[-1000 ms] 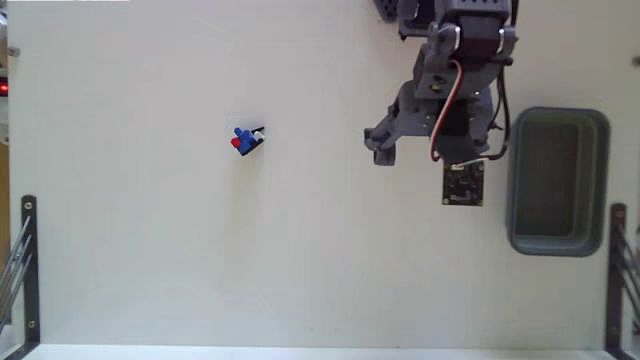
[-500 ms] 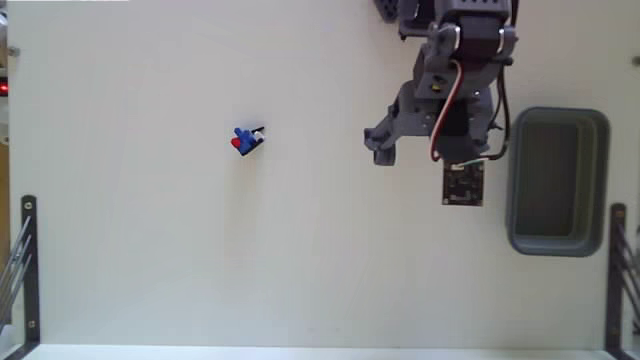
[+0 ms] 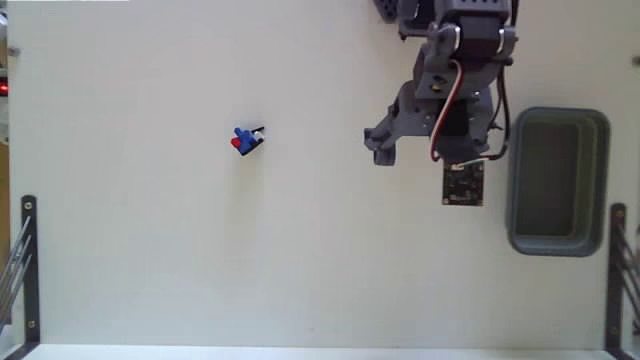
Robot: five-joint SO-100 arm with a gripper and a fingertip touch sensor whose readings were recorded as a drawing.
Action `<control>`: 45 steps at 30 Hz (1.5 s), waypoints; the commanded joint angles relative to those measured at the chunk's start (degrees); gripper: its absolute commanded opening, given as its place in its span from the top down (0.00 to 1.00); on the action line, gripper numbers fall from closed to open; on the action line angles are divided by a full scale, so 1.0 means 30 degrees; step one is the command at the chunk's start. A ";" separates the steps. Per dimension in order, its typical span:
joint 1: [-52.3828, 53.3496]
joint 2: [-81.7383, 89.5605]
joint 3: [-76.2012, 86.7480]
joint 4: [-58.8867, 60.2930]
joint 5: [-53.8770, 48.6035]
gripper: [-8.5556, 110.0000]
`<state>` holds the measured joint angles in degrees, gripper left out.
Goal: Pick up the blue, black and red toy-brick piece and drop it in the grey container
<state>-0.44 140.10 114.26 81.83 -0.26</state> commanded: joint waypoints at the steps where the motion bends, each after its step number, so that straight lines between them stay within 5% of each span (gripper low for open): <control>1: 0.0146 0.0672 0.0098 0.0045 0.0088 0.00; 34: 0.0248 0.0672 0.0098 0.0045 0.0088 0.00; 45: 0.3185 0.0672 0.0098 0.0045 0.0088 0.00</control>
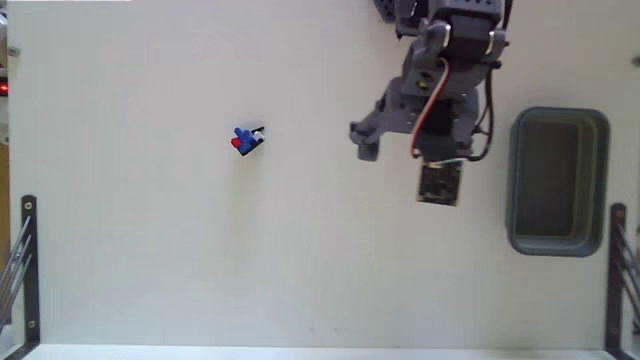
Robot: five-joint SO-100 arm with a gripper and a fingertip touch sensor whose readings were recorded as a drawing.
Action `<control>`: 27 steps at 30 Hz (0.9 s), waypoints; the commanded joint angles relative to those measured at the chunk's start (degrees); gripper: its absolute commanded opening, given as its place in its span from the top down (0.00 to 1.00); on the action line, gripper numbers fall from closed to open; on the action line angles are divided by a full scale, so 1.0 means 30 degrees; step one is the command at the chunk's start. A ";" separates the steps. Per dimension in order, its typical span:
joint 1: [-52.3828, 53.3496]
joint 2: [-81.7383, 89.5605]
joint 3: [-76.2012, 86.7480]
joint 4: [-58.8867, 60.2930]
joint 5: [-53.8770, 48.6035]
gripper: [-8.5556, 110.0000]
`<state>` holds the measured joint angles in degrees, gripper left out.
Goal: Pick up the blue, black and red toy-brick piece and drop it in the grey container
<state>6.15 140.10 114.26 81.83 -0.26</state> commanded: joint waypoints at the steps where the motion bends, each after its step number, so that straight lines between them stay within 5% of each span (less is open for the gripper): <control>1: 0.1406 0.0672 0.0098 0.0045 0.0088 0.00; 27: 1.1027 0.0672 0.0098 0.0045 0.0088 0.00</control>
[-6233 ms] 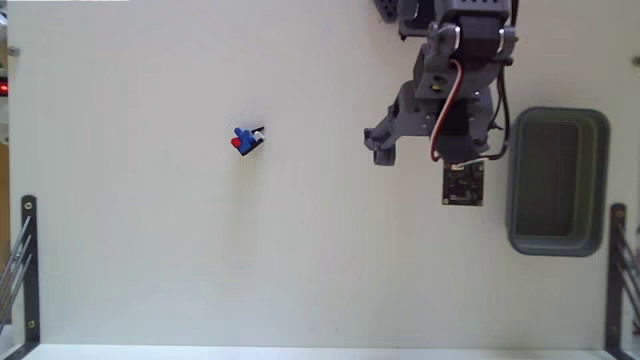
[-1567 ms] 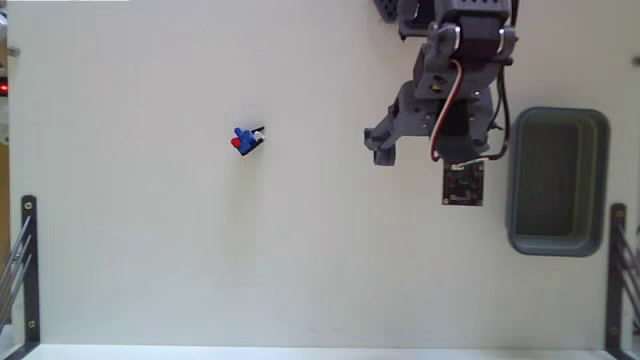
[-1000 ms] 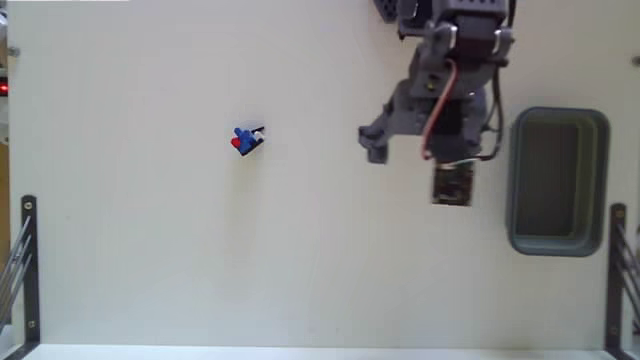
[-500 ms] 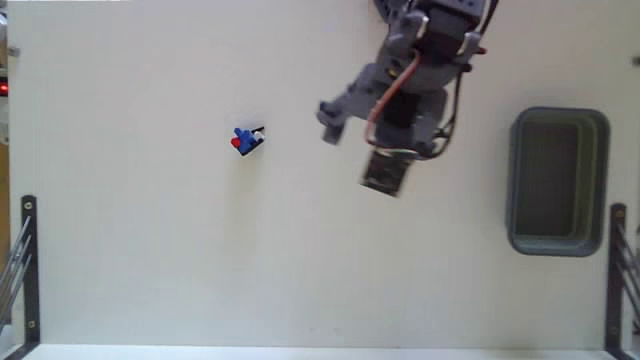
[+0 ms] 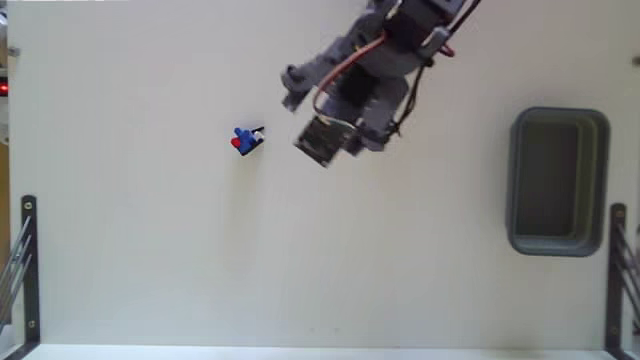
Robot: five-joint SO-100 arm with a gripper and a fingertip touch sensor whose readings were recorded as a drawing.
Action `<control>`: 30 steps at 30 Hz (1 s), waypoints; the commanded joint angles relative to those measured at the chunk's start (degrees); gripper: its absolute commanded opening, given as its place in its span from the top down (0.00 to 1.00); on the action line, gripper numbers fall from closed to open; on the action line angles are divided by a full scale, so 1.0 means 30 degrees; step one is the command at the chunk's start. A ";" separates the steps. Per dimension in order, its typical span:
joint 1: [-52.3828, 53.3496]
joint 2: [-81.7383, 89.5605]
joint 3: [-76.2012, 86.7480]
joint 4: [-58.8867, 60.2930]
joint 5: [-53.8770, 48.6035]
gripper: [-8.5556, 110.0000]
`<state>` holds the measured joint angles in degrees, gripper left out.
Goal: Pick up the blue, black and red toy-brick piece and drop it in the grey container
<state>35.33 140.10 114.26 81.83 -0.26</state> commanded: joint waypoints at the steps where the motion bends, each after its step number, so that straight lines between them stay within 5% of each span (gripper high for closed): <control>1: 0.1551 0.0672 0.0098 0.0045 0.0088 0.00; 12: 0.4237 0.0672 0.0098 0.0045 0.0088 0.00; 30: 0.3501 0.0672 0.0098 0.0045 0.0088 0.00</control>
<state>45.79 140.10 114.26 81.83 -0.18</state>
